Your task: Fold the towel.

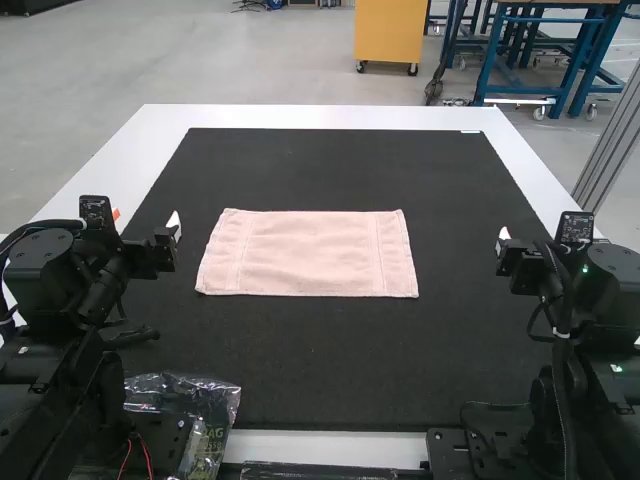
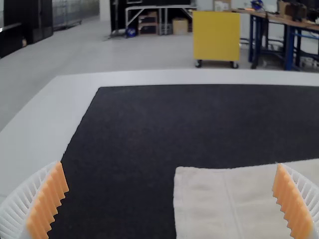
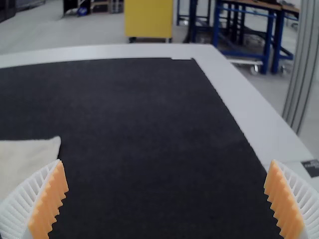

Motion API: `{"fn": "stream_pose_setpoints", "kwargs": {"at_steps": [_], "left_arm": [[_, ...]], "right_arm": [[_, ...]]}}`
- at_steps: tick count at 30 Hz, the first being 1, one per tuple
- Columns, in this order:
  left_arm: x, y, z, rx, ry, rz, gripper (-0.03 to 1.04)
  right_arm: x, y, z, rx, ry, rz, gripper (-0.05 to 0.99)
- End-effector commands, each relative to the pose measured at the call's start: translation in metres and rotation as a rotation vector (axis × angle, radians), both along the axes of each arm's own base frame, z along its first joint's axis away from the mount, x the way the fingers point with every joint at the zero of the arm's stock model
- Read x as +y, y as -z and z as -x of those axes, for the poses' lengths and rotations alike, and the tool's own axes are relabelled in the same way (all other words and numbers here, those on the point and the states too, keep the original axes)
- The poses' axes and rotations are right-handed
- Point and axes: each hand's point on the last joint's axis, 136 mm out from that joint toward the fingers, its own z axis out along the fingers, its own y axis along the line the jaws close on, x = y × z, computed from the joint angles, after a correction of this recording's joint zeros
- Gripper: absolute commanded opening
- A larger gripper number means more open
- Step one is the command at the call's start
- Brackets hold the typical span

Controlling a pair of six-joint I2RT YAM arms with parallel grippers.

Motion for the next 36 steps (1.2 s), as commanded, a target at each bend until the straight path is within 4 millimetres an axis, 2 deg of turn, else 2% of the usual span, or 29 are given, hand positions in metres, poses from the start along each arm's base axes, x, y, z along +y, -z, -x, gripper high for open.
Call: {"fn": "stream_pose_setpoints", "kwargs": {"at_steps": [1,14,17,20,23,25,27,28,33,36], "left_arm": [[0.0,0.001,0.0,-0.002,-0.002,-0.009,0.97],[0.001,0.001,0.0,-0.002,-0.007,-0.023,0.97],[0.0,-0.003,0.0,-0.017,-0.006,-0.126,0.97],[0.002,-0.018,0.001,-0.077,-0.02,-0.19,0.96],[0.013,-0.031,0.003,-0.121,-0.084,-0.211,0.96],[0.015,-0.041,0.005,-0.164,-0.101,-0.226,0.96],[0.016,-0.053,0.007,-0.205,-0.128,-0.336,0.96],[0.017,-0.059,0.009,-0.228,-0.138,-0.337,0.96],[0.007,-0.084,0.016,-0.329,-0.082,-0.283,0.96],[0.002,-0.105,0.02,-0.353,-0.062,-0.285,0.96]], "right_arm": [[-0.001,0.0,0.0,-0.006,0.003,0.005,0.91],[0.002,-0.003,0.0,-0.018,-0.015,0.011,0.91],[0.001,-0.024,-0.001,-0.1,-0.014,0.046,0.91],[0.0,-0.051,0.002,-0.201,-0.001,0.207,0.91],[0.001,-0.057,0.003,-0.211,0.007,0.391,0.91],[0.0,-0.06,0.003,-0.223,0.015,0.404,0.91],[0.0,-0.063,0.004,-0.231,0.02,0.432,0.91],[0.001,-0.066,0.004,-0.244,0.016,0.431,0.91],[0.003,-0.105,0.014,-0.354,0.026,0.412,0.91],[0.003,-0.137,0.017,-0.386,0.024,0.349,0.91]]}}
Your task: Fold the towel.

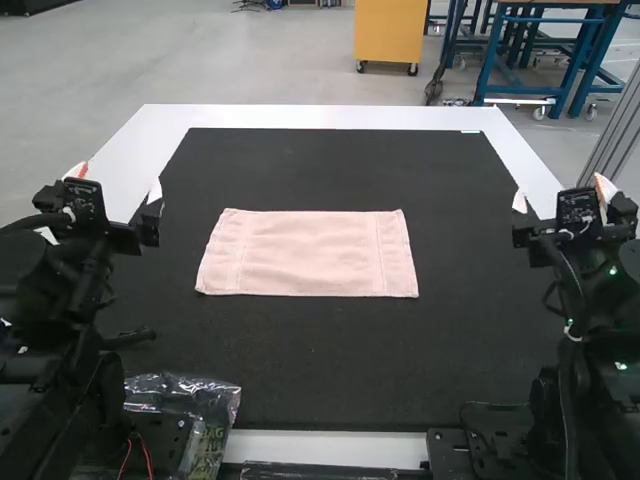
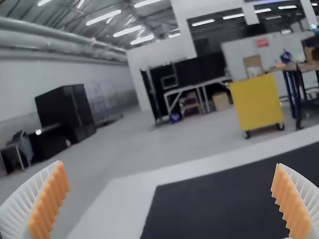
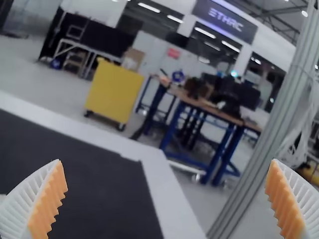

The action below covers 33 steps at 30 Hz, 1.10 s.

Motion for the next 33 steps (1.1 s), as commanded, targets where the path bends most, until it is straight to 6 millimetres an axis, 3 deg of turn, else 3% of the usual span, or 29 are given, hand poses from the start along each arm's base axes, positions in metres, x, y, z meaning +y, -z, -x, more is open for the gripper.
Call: {"fn": "stream_pose_setpoints", "kwargs": {"at_steps": [1,5,8,10,13,15,18,22,26,33], "left_arm": [[-0.006,-0.041,0.009,-0.066,0.031,-0.009,0.96],[-0.007,-0.071,-0.012,-0.004,0.083,0.121,0.96],[-0.003,-0.089,-0.056,0.094,0.114,0.278,0.96],[0.003,-0.085,-0.091,0.195,0.094,0.315,0.96],[0.013,-0.059,-0.138,0.35,0.06,0.336,0.96],[0.011,-0.041,-0.155,0.425,0.065,0.343,0.96],[0.01,-0.005,-0.169,0.53,0.065,0.349,0.96],[0.006,0.062,-0.17,0.69,0.068,0.373,0.96],[-0.003,0.11,-0.165,0.814,0.1,0.395,0.96],[-0.01,0.146,-0.165,0.889,0.14,0.415,0.96]], "right_arm": [[-0.001,-0.057,0.008,-0.078,-0.019,-0.059,0.91],[-0.002,-0.088,-0.021,-0.015,-0.046,-0.19,0.91],[-0.001,-0.091,-0.058,0.082,-0.058,-0.253,0.91],[0.0,-0.081,-0.085,0.166,-0.067,-0.313,0.91],[0.007,-0.044,-0.124,0.339,-0.088,-0.407,0.91],[0.014,-0.01,-0.142,0.476,-0.093,-0.424,0.91],[0.024,0.042,-0.153,0.661,-0.105,-0.437,0.91],[0.038,0.09,-0.151,0.804,-0.143,-0.448,0.91],[0.035,0.098,-0.152,0.781,-0.141,-0.452,0.91],[0.032,0.084,-0.155,0.679,-0.128,-0.44,0.91]]}}
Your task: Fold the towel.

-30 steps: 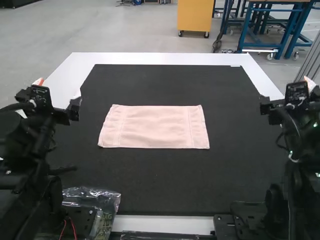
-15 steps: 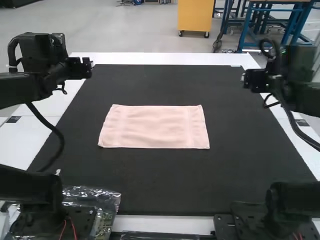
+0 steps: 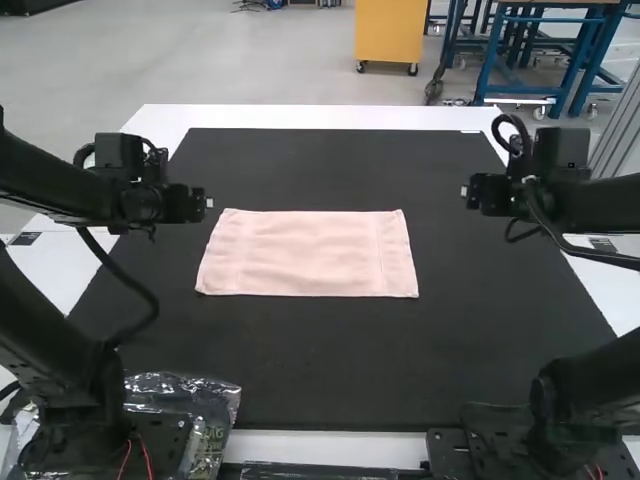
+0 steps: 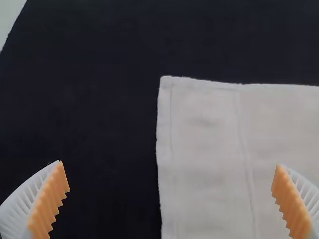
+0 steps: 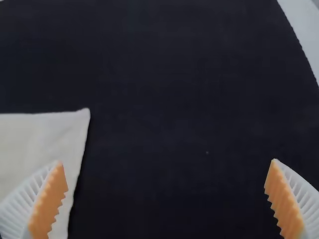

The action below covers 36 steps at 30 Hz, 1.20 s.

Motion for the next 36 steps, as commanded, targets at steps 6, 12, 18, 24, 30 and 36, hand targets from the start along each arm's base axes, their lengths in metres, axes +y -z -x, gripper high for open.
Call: {"fn": "stream_pose_setpoints", "kwargs": {"at_steps": [6,12,18,24,30,36], "left_arm": [[-0.004,0.036,-0.011,0.055,0.048,0.014,0.96],[-0.002,0.059,-0.019,0.083,0.069,-0.022,0.96],[0.0,0.07,-0.031,0.076,0.087,-0.05,0.96],[0.005,0.079,-0.045,0.069,0.105,-0.091,0.96],[0.011,0.085,-0.059,0.056,0.111,-0.12,0.96],[0.014,0.089,-0.073,0.047,0.118,-0.137,0.96]], "right_arm": [[0.026,-0.002,0.003,-0.043,-0.057,-0.04,0.9],[0.06,0.039,-0.001,0.049,-0.137,-0.03,0.9],[0.085,0.059,-0.018,0.061,-0.185,-0.03,0.9],[0.1,0.083,-0.041,0.076,-0.201,-0.037,0.9],[0.112,0.113,-0.06,0.111,-0.216,-0.03,0.9],[0.116,0.131,-0.071,0.128,-0.217,-0.027,0.9]]}}
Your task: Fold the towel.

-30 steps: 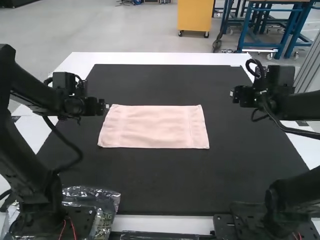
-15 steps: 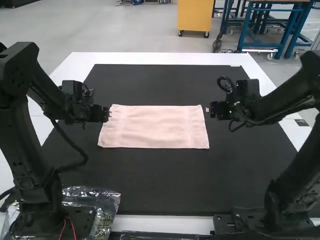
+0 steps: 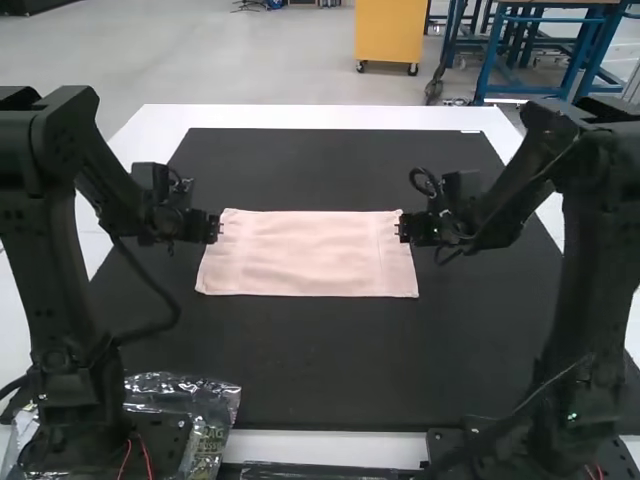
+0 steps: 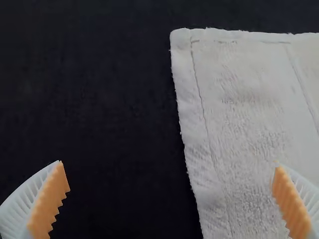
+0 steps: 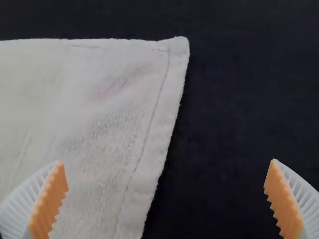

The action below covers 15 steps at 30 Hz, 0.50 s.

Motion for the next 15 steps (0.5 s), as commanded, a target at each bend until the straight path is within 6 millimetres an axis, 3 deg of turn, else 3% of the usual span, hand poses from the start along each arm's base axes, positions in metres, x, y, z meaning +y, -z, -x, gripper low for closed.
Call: {"fn": "stream_pose_setpoints", "kwargs": {"at_steps": [1,7,15], "left_arm": [[0.006,-0.009,-0.016,-0.041,0.01,-0.026,0.96],[0.006,-0.004,-0.03,-0.044,0.014,-0.029,0.96],[0.005,0.01,-0.033,-0.023,0.017,-0.035,0.94]], "right_arm": [[0.011,-0.008,-0.012,-0.032,-0.011,-0.015,0.9],[0.014,0.005,-0.016,-0.012,-0.016,-0.012,0.9],[0.022,0.017,-0.021,-0.001,-0.04,0.004,0.9]]}}
